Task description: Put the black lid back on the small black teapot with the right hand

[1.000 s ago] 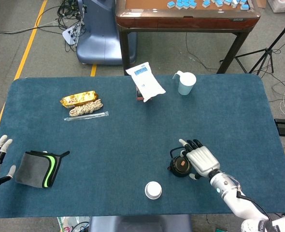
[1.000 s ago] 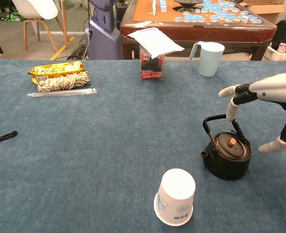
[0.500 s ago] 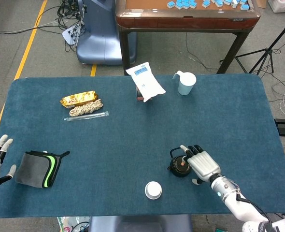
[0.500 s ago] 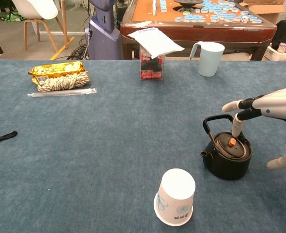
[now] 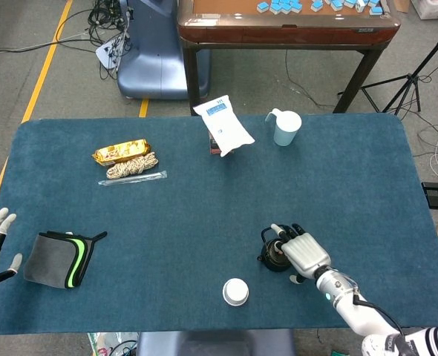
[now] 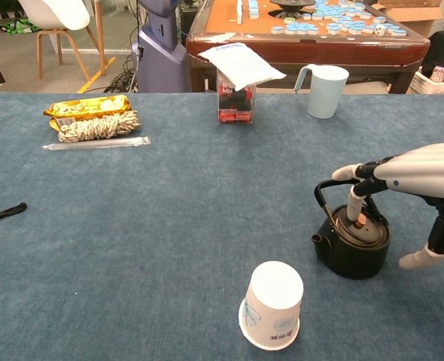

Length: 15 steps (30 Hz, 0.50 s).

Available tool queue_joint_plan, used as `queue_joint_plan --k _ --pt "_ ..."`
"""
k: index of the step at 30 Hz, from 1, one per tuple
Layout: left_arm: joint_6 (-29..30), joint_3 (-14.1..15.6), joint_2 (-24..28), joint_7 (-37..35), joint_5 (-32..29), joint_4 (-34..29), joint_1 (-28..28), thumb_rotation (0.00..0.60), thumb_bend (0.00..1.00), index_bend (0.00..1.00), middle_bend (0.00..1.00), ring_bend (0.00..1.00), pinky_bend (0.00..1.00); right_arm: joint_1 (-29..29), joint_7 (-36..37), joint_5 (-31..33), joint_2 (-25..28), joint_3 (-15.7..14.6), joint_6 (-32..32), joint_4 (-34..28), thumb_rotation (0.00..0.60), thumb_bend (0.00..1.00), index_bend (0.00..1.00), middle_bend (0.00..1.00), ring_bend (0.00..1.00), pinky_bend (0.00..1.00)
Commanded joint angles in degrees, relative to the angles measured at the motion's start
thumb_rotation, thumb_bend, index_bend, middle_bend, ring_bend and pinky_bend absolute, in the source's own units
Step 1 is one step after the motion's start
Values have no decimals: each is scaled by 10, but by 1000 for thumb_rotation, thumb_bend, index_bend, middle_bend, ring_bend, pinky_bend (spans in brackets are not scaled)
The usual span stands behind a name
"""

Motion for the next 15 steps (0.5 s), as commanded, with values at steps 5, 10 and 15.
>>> queue_joint_plan --k 5,10,15 --pt "1 0 -3 -7 1 7 1 600 386 0 0 0 0 5 -3 10 -15 -4 -5 15 600 208 297 0 0 0" --pt "-1 0 -4 -8 -1 9 1 600 386 0 0 0 0 -2 23 -13 0 3 4 -3 600 209 298 0 0 0" --pt "-3 -1 -2 -5 -2 6 -1 600 386 0 0 0 0 -22 61 -69 45 6 23 -36 600 209 297 0 0 0"
